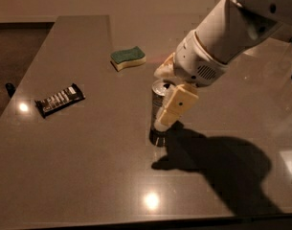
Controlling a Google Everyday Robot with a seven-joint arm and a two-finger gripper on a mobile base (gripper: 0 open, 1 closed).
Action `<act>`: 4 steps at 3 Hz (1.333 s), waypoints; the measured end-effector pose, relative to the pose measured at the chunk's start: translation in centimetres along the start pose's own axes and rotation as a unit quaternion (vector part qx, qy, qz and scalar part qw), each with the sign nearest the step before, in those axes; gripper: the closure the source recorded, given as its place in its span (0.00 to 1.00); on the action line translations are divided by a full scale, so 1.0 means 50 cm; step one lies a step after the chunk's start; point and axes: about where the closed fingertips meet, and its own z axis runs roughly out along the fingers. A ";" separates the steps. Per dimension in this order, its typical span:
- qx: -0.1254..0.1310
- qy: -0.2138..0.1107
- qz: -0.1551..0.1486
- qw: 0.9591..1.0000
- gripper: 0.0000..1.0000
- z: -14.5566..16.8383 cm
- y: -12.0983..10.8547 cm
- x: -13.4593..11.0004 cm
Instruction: Move redbull can near sponge
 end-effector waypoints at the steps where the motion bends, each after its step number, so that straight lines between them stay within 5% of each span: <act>1: -0.006 -0.004 0.010 1.000 0.41 -0.002 -0.011 0.000; 2: -0.013 -0.021 0.037 0.999 0.72 -0.028 -0.041 -0.003; 3: 0.008 -0.028 0.080 0.996 0.95 -0.067 -0.089 -0.012; 4: 0.061 -0.029 0.151 0.986 1.00 -0.084 -0.182 -0.038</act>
Offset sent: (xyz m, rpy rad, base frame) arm 0.0249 -0.0143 0.0211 0.0894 0.1041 -0.0605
